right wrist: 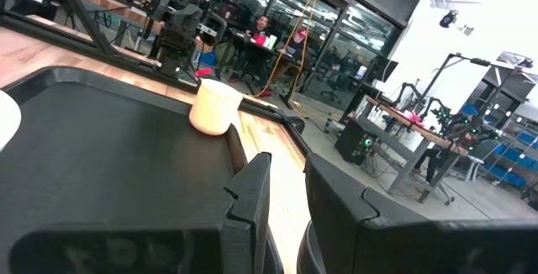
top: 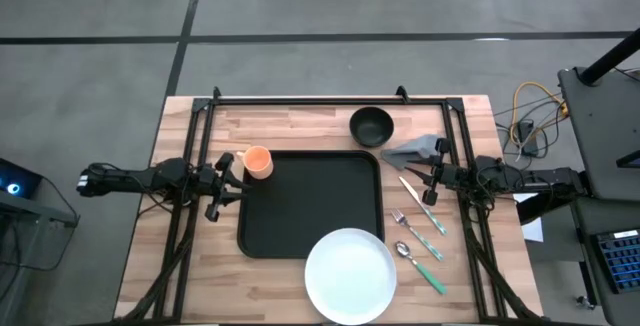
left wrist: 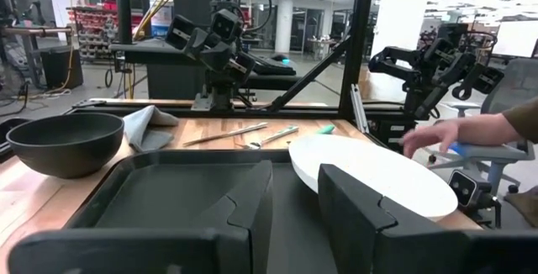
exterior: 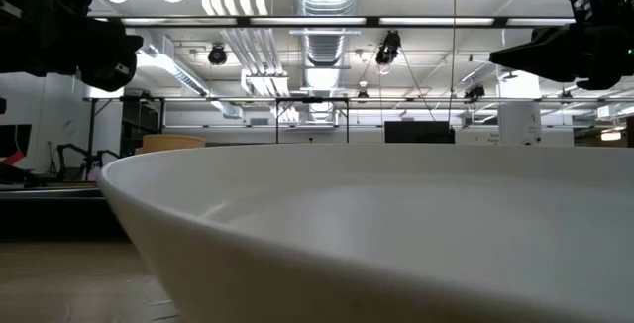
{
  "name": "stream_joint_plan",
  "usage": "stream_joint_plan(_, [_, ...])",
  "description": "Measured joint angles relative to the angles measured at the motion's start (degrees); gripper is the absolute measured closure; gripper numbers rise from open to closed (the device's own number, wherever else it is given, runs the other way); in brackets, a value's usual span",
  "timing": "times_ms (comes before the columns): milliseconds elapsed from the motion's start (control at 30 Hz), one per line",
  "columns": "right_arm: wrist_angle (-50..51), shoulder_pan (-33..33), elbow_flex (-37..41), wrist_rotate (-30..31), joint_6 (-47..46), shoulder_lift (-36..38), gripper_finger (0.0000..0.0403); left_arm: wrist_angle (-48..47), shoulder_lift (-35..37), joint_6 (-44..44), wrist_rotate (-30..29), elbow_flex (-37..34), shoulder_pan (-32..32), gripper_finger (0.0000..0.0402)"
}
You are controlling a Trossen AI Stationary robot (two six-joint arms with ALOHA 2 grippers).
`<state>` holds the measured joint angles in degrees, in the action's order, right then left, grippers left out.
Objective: Set up tray
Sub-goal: Put the white plate on the black serving tray
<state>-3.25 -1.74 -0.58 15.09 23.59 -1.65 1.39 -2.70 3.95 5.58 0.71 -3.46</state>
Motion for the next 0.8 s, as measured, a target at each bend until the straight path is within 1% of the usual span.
stream_joint_plan(233, [-0.47, 0.01, 0.01, 0.00, 0.00, 0.00, 0.0335, -0.04, 0.00, 0.02, 0.00, 0.00, 0.00, 0.0322])
stream_joint_plan(400, [-0.39, 0.02, 0.00, 0.00, 2.32, 0.00, 0.0335, -0.07, 0.00, 0.02, 0.00, 0.00, 0.00, 0.0322])
stream_joint_plan(433, [-0.43, 0.02, 0.01, 0.00, 2.06, 0.00, 0.0335, -0.07, 0.00, 0.02, 0.00, 0.00, 0.00, 0.0322])
stream_joint_plan(500, [-1.47, 0.02, 0.02, -0.79, -1.91, -0.05, 0.0335, -0.08, 0.00, 0.02, 0.00, 0.00, 0.00, 0.0322])
stream_joint_plan(567, [-4.34, 0.00, 0.02, -1.95, -5.06, -0.02, 0.0335, -0.09, 0.00, 0.02, 0.01, 0.00, 0.00, 0.0322])
stream_joint_plan(633, [-9.23, 0.02, 0.04, -2.50, -6.72, -0.11, 0.0335, -0.09, 0.00, 0.02, 0.00, 0.00, 0.00, 0.0322])
stream_joint_plan(800, [-19.00, 0.02, 0.02, -3.76, -8.71, -1.11, 0.0335, -0.10, -0.01, 0.04, 0.01, 0.00, 0.00, 0.0322])
